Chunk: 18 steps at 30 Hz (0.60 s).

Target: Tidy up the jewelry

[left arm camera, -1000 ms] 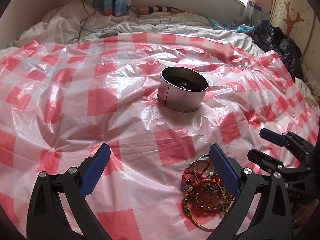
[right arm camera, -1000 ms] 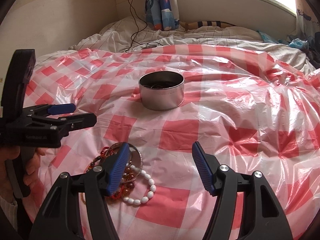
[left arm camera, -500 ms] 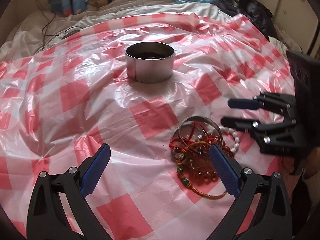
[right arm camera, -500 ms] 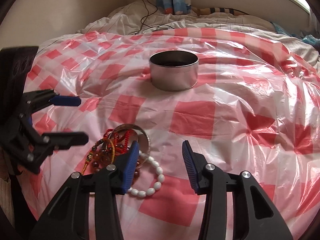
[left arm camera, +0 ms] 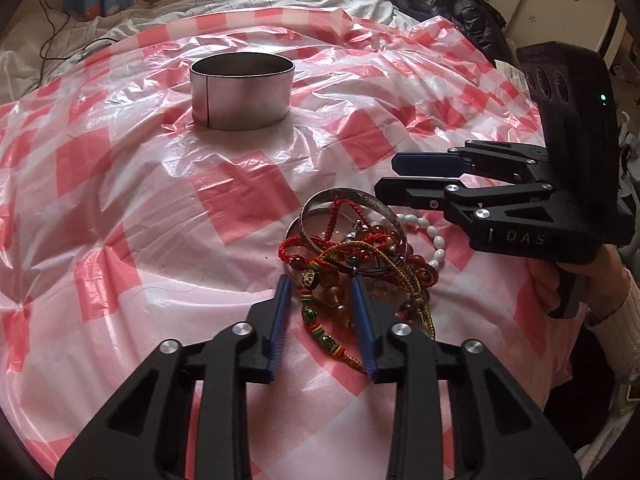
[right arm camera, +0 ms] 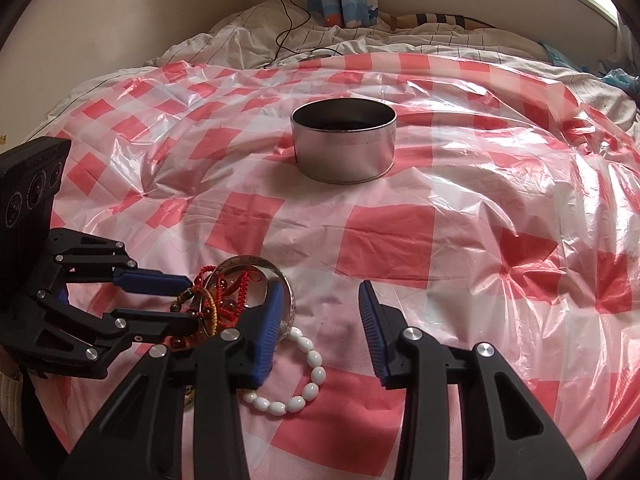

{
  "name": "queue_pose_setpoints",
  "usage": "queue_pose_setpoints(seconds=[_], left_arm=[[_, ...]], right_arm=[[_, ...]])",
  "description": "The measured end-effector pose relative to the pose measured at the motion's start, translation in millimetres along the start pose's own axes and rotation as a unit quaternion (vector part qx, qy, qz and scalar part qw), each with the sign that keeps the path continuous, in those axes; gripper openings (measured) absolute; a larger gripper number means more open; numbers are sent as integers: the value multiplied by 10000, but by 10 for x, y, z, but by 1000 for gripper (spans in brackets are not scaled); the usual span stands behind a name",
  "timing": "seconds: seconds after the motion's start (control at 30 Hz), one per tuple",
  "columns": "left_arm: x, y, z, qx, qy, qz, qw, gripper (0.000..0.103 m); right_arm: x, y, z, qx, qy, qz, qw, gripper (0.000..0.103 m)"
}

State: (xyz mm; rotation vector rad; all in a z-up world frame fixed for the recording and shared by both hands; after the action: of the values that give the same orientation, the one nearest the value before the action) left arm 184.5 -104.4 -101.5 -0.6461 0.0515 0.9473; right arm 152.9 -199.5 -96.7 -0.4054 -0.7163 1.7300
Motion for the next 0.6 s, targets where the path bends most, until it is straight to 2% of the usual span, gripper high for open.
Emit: queue_pose_setpoints(seconds=[0.13,0.37,0.6], left_arm=[[27,-8,86,-102,15,72,9999,8],[160,-48,243,-280,-57,231,9993,7],[272,-96,315,-414,-201,376,9982,7]], right_arm=[[16,-1,-11,-15,-14,27,10000,39],[117,10,-65,66,-25,269,9996,37],[196,44,-194,264,4,499,9984,5]])
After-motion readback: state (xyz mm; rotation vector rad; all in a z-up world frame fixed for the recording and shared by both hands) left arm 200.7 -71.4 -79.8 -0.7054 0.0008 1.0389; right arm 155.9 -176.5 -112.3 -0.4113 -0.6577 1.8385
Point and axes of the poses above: each gripper's, at about its wrist camera, not at the fingertips, and z roughly against the way its jaws point, x to its left, y to its underside, the point moved 8 cm from there along -z, roughly the way its jaws point, and after that the axes turned 10 degrees about z, right-handed, at the moved point
